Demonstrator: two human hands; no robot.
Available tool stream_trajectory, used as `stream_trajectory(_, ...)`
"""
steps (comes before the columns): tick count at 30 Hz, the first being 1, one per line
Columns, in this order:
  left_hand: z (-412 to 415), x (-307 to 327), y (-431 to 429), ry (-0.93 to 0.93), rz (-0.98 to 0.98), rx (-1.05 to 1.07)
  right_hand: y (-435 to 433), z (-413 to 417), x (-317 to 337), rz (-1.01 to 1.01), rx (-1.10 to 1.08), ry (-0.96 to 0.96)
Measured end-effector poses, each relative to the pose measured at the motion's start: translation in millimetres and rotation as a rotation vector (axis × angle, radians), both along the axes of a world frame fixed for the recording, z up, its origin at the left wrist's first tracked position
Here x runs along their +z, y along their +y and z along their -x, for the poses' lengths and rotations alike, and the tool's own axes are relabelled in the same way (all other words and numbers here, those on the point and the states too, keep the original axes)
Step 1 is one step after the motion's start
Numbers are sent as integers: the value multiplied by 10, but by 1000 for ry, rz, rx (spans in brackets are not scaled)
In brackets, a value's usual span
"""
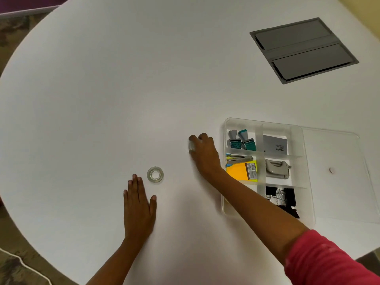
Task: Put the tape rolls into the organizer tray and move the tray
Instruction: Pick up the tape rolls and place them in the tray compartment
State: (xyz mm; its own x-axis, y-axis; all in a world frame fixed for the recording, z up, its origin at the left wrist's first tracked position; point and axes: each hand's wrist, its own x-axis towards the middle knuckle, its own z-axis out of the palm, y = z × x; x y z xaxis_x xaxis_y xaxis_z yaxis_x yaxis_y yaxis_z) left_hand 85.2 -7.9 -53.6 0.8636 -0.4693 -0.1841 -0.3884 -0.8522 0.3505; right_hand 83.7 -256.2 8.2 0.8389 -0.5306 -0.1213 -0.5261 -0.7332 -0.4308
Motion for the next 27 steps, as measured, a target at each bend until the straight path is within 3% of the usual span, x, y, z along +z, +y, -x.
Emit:
stream_trajectory(6,14,42,-26,-8,-11,4,-9,674,448,-83,-128,-161)
stream_trajectory(9,12,54,-21,-1,-3,-2,11,1103,629,-12,-209,-73)
stream_trajectory(15,12,73,-28,-3,8,-7,-41,1647,659,33,-326,337)
stream_trajectory(21,18,85,-22,-6,5,-8,42,1637,473,75,-302,420)
stream_trajectory(27,12,69,-19,12,14,-2,97,1595,461,69,-333,382)
